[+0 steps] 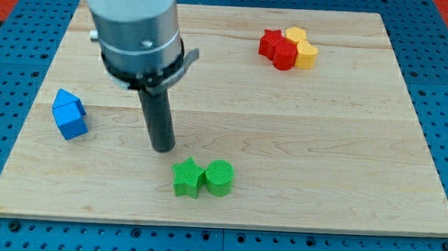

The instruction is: Point at the red star

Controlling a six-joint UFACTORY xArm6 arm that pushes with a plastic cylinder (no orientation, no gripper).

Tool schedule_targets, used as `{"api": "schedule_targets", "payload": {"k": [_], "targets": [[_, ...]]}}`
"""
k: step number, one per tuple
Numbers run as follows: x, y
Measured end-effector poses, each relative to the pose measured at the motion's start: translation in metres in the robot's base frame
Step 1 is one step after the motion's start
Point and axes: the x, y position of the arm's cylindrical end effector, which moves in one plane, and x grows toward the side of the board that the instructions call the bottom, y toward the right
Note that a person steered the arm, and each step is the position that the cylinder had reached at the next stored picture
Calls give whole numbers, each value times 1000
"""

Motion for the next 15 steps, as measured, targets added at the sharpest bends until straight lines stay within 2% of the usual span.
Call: {"api": "schedule_targets", "payload": {"k": [1, 2, 4, 5, 6, 7, 8, 10, 11, 12, 13, 15], "targets": [[-24, 0], [-70, 19], [-99, 143], [-103, 128], [-115, 72], [-146, 59], [-194, 58], [-227, 71], [-282, 108], [-304, 136], [-276, 160], [-200, 164]]}}
